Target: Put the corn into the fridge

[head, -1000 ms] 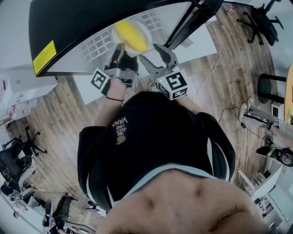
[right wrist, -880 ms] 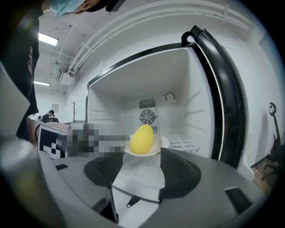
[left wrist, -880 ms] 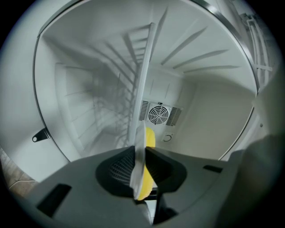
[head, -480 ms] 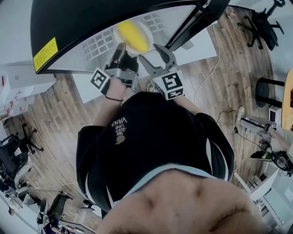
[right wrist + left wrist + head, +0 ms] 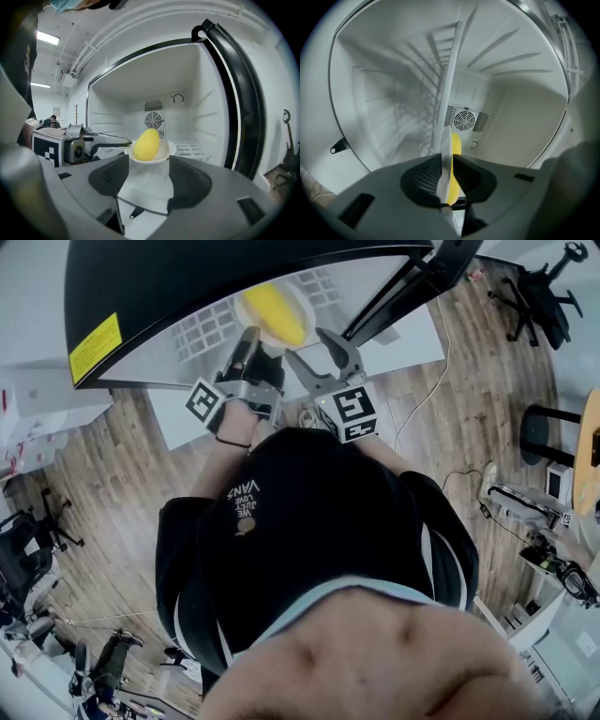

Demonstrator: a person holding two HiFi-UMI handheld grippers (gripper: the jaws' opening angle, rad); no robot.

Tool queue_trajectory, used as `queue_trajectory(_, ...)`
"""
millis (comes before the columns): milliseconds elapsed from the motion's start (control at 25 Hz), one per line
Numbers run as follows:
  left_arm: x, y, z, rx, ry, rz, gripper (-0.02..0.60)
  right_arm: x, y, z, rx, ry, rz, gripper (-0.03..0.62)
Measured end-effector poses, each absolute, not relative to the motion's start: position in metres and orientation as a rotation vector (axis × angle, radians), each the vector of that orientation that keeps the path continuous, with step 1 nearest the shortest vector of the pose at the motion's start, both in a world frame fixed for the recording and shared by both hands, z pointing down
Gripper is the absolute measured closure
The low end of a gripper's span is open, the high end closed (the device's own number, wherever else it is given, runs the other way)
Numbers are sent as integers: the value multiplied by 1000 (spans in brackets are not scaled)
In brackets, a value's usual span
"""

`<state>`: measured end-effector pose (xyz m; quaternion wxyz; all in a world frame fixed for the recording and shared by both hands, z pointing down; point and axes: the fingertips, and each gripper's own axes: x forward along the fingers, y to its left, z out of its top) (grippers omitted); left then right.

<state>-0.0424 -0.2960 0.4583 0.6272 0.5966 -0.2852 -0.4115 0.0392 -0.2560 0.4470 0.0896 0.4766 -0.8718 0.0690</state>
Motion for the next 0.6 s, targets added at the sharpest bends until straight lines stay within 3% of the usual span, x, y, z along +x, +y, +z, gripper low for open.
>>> queue_trajectory(600,-37,-292,460,1408,-630,-912,528,37,-275,447,1406,-2584,197,336)
